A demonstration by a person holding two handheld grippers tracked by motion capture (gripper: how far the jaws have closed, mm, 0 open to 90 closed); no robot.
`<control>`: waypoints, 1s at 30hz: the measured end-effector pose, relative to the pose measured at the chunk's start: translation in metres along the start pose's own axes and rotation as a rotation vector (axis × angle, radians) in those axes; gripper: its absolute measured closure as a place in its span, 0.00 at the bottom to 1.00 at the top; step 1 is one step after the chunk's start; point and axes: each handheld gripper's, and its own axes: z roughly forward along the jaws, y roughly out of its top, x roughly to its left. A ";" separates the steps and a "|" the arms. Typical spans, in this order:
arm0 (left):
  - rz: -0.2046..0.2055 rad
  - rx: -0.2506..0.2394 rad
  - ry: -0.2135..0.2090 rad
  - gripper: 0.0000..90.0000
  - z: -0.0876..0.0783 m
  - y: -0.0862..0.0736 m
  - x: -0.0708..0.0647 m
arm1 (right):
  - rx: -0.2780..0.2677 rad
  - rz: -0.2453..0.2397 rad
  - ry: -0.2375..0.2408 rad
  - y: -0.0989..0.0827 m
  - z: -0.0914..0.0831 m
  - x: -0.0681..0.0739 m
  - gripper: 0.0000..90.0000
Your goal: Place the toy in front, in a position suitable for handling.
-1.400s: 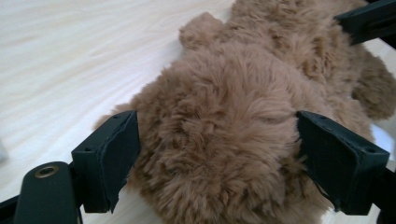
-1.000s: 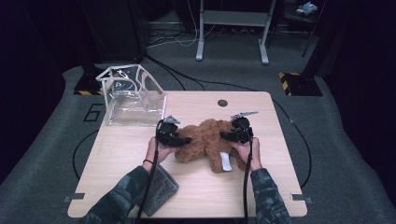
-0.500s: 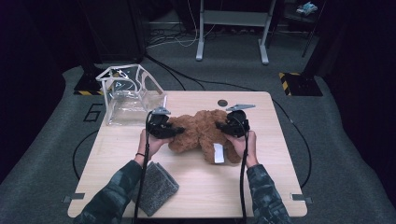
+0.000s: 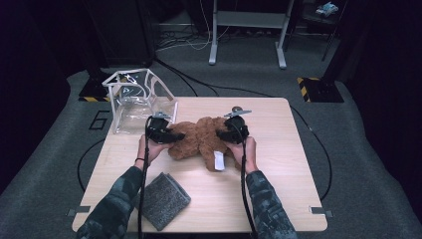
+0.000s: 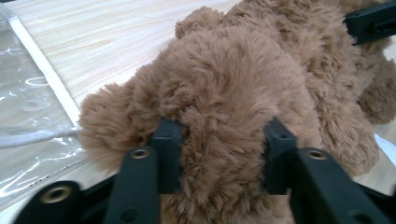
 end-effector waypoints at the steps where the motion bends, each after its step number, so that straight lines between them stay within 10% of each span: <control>1: -0.005 -0.001 0.001 0.55 0.000 0.000 -0.001 | 0.004 0.018 0.006 -0.001 -0.001 -0.003 0.61; 10: -0.038 -0.013 0.042 0.25 -0.015 0.003 -0.001 | -0.039 0.046 0.004 -0.009 -0.042 -0.019 0.18; 30: -0.067 -0.062 0.098 0.12 -0.084 -0.044 -0.022 | -0.062 0.064 -0.122 -0.115 -0.109 -0.066 0.05</control>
